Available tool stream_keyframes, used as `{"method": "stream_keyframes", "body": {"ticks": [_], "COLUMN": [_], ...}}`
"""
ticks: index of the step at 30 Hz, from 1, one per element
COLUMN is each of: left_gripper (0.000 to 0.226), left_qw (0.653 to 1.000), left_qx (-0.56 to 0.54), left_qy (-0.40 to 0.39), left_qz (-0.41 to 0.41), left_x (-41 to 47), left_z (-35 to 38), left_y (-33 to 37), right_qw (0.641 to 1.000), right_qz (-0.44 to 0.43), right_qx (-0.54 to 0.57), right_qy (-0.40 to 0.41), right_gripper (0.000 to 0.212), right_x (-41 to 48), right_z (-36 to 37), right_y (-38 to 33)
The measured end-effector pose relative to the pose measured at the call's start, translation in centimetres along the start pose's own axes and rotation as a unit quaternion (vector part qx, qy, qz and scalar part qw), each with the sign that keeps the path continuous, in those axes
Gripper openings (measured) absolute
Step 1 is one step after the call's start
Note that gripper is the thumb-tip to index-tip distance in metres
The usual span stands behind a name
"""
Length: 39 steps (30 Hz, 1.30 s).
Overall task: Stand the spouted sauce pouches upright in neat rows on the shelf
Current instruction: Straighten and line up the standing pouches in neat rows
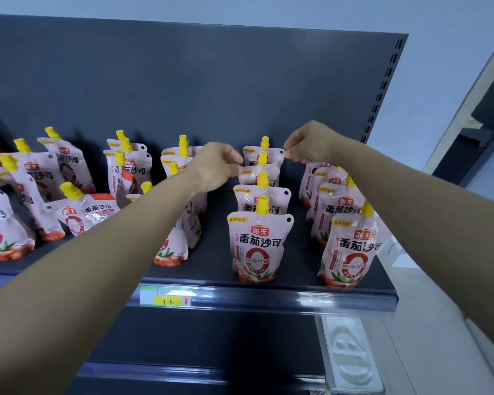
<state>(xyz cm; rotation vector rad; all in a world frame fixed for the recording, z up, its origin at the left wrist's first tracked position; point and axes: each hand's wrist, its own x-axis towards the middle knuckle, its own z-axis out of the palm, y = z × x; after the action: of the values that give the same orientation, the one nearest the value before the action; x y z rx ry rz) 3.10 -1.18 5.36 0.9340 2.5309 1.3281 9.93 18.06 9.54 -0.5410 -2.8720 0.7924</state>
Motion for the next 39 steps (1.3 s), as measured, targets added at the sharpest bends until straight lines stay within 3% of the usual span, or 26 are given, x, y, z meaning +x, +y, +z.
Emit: {"method": "stream_keyframes", "body": {"ticks": [6, 11, 15, 22, 27, 31, 39], "left_gripper": [0.028, 0.035, 0.027, 0.012, 0.014, 0.013, 0.017], "left_qw": [0.998, 0.994, 0.993, 0.984, 0.982, 0.978, 0.975], "left_qx": [0.040, 0.061, 0.046, 0.023, -0.004, -0.019, -0.020], "left_qy": [0.004, -0.058, -0.089, -0.156, -0.171, -0.188, -0.203], "left_qz": [-0.039, -0.066, -0.066, -0.080, -0.085, -0.084, -0.086], "left_x": [3.6, 6.0, 7.4, 8.6, 9.0, 9.0, 8.9], "left_z": [1.2, 1.9, 2.7, 3.1, 3.0, 3.0, 3.1], "left_y": [-0.4, -1.4, -2.0, -2.6, -2.8, -2.6, -2.8], "right_qw": [0.997, 0.987, 0.977, 0.979, 0.978, 0.978, 0.980], "right_qz": [-0.024, -0.038, -0.040, -0.020, -0.019, -0.022, -0.020], "right_qx": [-0.071, -0.149, -0.191, -0.143, -0.149, -0.157, -0.146], "right_qy": [0.000, -0.048, -0.084, -0.141, -0.143, -0.132, -0.136], "right_gripper": [0.041, 0.041, 0.042, 0.039, 0.022, 0.031, 0.029], "right_x": [3.0, 6.3, 8.9, 11.9, 12.6, 12.7, 12.8], "right_z": [-0.3, 0.6, 1.5, 2.5, 3.2, 3.2, 2.9], "right_y": [0.3, 0.2, 0.6, 1.3, 1.4, 1.5, 2.0]}}
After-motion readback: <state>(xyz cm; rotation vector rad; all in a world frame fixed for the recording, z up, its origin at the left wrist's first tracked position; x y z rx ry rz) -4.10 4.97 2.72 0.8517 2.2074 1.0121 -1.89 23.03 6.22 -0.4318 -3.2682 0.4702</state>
